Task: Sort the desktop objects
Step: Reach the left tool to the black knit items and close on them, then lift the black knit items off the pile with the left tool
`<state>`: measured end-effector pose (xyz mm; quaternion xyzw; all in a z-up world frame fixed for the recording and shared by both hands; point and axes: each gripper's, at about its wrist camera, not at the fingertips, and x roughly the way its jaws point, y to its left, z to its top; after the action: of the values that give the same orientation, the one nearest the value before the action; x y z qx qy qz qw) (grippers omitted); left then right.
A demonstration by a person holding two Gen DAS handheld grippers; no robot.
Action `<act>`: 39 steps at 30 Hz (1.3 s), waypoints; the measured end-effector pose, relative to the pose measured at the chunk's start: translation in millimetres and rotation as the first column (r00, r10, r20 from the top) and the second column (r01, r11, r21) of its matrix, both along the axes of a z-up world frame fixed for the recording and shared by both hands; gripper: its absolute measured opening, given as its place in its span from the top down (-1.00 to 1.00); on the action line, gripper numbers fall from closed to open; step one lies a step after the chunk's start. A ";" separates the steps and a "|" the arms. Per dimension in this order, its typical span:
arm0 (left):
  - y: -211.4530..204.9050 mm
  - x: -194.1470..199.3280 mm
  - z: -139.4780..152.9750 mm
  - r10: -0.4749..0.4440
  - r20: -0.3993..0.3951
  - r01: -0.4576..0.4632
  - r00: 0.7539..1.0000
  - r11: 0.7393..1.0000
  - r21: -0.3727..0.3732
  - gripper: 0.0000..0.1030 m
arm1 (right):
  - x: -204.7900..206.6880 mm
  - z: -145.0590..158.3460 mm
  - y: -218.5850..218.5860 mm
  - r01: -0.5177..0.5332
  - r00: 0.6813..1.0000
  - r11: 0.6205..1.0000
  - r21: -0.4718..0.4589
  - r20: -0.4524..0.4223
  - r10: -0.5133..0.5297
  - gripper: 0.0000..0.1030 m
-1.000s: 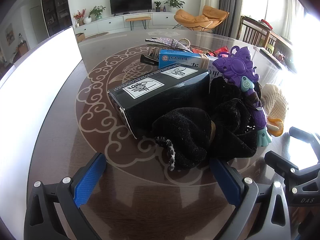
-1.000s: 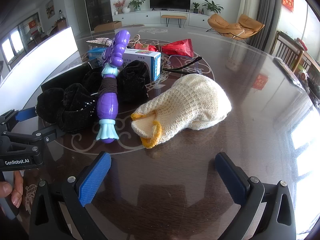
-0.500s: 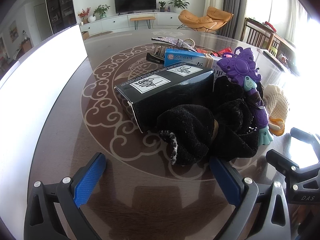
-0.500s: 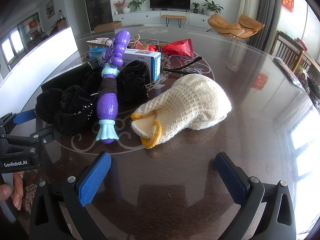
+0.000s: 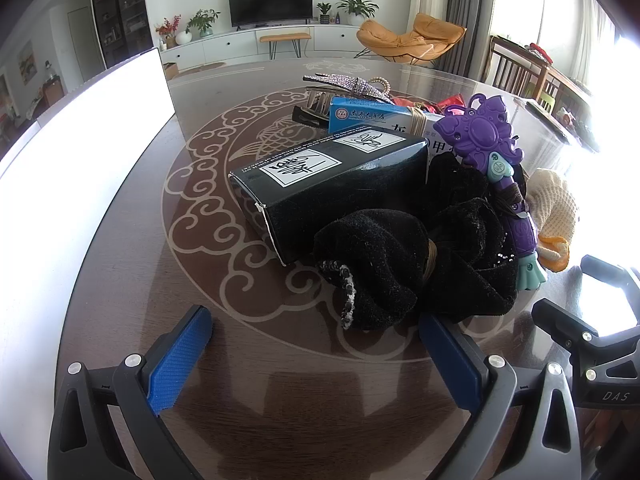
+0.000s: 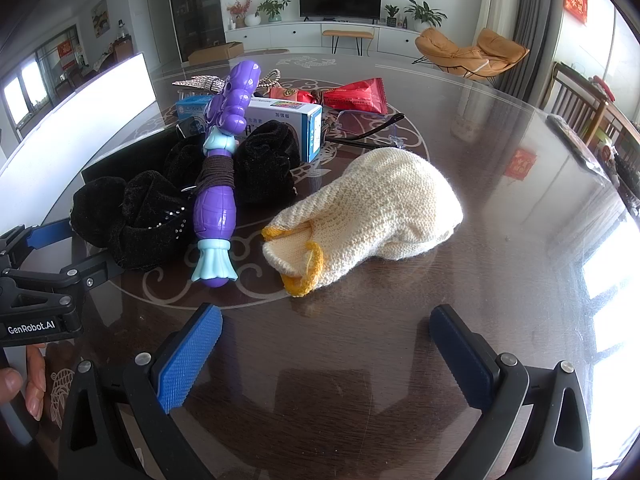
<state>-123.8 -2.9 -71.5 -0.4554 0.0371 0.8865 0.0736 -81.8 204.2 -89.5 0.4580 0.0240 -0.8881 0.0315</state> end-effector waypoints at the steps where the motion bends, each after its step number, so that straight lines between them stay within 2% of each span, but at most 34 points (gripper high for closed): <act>1: 0.0 0.0 0.0 0.000 0.000 0.000 1.000 1.000 0.000 -1.00 | -0.1 -0.1 0.0 0.000 1.000 1.000 0.000 0.000 0.000 -1.00; 5: -1.8 1.1 -0.4 -0.015 0.002 0.015 1.000 1.000 0.003 -1.00 | 0.0 0.0 0.1 0.000 1.000 1.000 0.000 0.000 0.000 -1.00; 13: -25.6 37.4 -0.2 -0.095 0.004 0.095 0.995 0.995 0.003 -1.00 | 0.1 0.0 0.1 0.000 1.000 1.000 0.000 0.000 0.000 -1.00; 19: -34.1 38.3 0.8 -0.022 0.032 0.022 0.999 1.000 -0.003 -1.00 | 0.1 -0.2 0.1 0.000 1.000 1.000 0.000 0.000 0.000 -1.00; 20: -33.4 36.6 2.0 -0.005 0.046 0.005 0.999 1.000 0.010 -1.00 | 0.2 -0.1 0.1 0.000 1.000 1.000 0.000 0.000 0.000 -1.00; 22: -30.3 32.0 10.6 0.005 0.050 -0.010 0.999 0.996 0.091 -1.00 | 0.2 -0.2 0.1 0.000 1.000 1.000 0.000 0.000 0.000 -1.00; 26: -17.8 19.6 47.0 0.069 -0.034 -0.059 0.997 0.970 0.236 -1.00 | 0.2 -0.2 0.1 0.000 1.000 1.000 0.000 -0.001 0.000 -1.00; 28: -9.6 6.2 57.1 0.119 -0.053 -0.102 0.992 0.962 0.252 -1.00 | 0.2 -0.2 0.1 0.000 1.000 1.000 0.000 0.000 0.000 -1.00; 30: -0.7 -13.2 50.5 0.154 -0.022 -0.146 0.988 0.966 0.212 -1.00 | 0.4 0.0 0.1 0.000 1.000 1.000 0.000 0.000 0.000 -1.00; 32: 8.8 -29.7 33.9 0.174 0.034 -0.177 0.984 0.977 0.123 -1.00 | 0.3 -0.1 0.2 0.000 1.000 1.000 0.000 0.000 0.000 -1.00; 34: 13.9 -32.5 17.4 0.166 0.058 -0.168 0.984 0.985 0.029 -1.00 | 0.2 -0.1 0.2 0.000 1.000 1.000 0.000 0.000 0.000 -1.00; 36: 7.6 -19.1 16.6 0.120 0.013 -0.120 0.993 0.992 0.041 -1.00 | 0.2 -0.1 0.2 0.000 1.000 1.000 0.000 -0.001 0.000 -1.00; 39: -13.0 -0.7 15.2 0.055 -0.010 -0.055 0.998 0.998 0.028 -1.00 | 0.3 0.0 0.3 0.000 1.000 1.000 0.000 0.000 0.000 -1.00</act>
<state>-124.5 -15.9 -56.3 -0.4505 0.0128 0.8910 0.0551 -81.6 204.5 -89.5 0.4578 0.0241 -0.8882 0.0315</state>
